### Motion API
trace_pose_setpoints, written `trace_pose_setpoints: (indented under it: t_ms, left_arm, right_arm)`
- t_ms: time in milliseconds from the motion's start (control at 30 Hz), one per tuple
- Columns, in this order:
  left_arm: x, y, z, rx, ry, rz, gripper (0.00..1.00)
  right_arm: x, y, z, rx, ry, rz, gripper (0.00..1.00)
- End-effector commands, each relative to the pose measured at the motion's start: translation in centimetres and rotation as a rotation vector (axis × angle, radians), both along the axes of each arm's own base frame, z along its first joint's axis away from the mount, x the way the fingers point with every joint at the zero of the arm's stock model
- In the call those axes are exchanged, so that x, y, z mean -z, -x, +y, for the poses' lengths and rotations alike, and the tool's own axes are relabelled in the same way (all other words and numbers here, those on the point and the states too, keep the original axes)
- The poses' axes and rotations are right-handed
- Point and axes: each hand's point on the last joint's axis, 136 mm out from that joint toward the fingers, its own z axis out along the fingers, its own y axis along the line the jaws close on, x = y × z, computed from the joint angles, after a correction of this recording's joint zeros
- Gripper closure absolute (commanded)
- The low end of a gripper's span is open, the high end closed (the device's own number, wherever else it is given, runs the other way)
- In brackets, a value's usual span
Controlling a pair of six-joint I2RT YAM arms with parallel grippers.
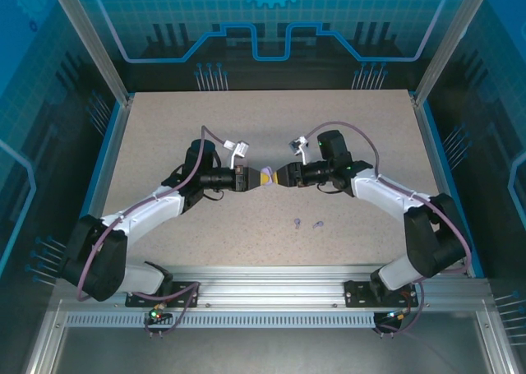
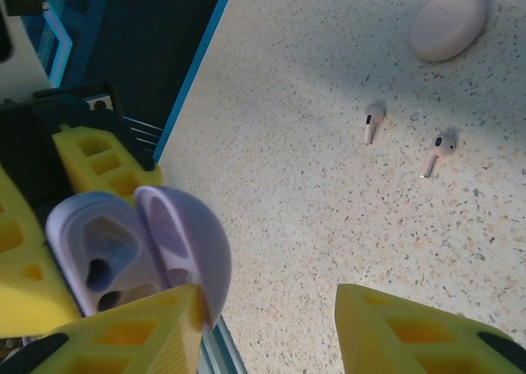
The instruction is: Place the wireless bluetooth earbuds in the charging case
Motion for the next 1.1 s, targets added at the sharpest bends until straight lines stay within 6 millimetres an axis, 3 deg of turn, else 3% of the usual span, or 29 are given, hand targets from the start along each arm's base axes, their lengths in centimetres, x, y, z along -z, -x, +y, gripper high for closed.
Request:
trace_pose_setpoints:
  t_ms: [0, 100, 233, 500, 600, 633, 700, 733, 800, 967, 1067]
  left_arm:
    - [-2.0, 0.2, -0.6, 0.034, 0.041, -0.035, 1.0]
    - [-2.0, 0.2, -0.7, 0.035, 0.042, -0.034, 1.0]
    - [-2.1, 0.2, -0.9, 0.038, 0.045, -0.036, 1.0]
    - [-2.1, 0.3, -1.1, 0.043, 0.048, -0.036, 1.0]
    - [-1.8, 0.3, -1.0, 0.036, 0.041, -0.027, 1.0]
    - [-1.3, 0.0, -0.9, 0.018, 0.024, -0.018, 0.85]
    - [-0.6, -0.7, -0.3, -0.036, -0.019, -0.009, 0.36]
    - [-0.3, -1.0, 0.1, -0.07, -0.046, -0.014, 0.21]
    - [-0.2, -1.8, 1.1, -0.124, -0.094, -0.027, 0.05]
    - [-2.0, -3.4, 3.5, -0.126, -0.122, -0.054, 0.01]
    - [-2.2, -3.0, 3.8, -0.031, -0.203, -0.062, 0.01]
  right_arm:
    - [-1.5, -0.5, 1.2, -0.026, -0.037, -0.031, 0.54]
    - [-1.5, -0.5, 1.6, -0.039, -0.04, -0.029, 0.56]
    - [-1.4, -0.4, 2.1, -0.055, -0.044, -0.023, 0.67]
    - [-1.4, -0.6, 2.5, -0.059, -0.054, -0.019, 0.98]
    - [-1.5, -0.7, 2.4, -0.05, -0.047, -0.02, 1.0]
    - [-1.6, -0.9, 2.3, -0.043, -0.039, -0.022, 1.0]
    - [-1.3, -1.2, 1.9, -0.021, 0.007, -0.017, 1.0]
    - [-0.8, -1.4, 1.5, -0.003, 0.055, -0.011, 1.0]
    - [0.2, -2.1, 0.3, 0.03, 0.163, 0.005, 1.0]
    - [1.7, -3.8, -2.4, 0.012, 0.447, -0.047, 1.0]
    - [1.6, -4.7, -3.5, -0.062, 0.576, -0.125, 1.0]
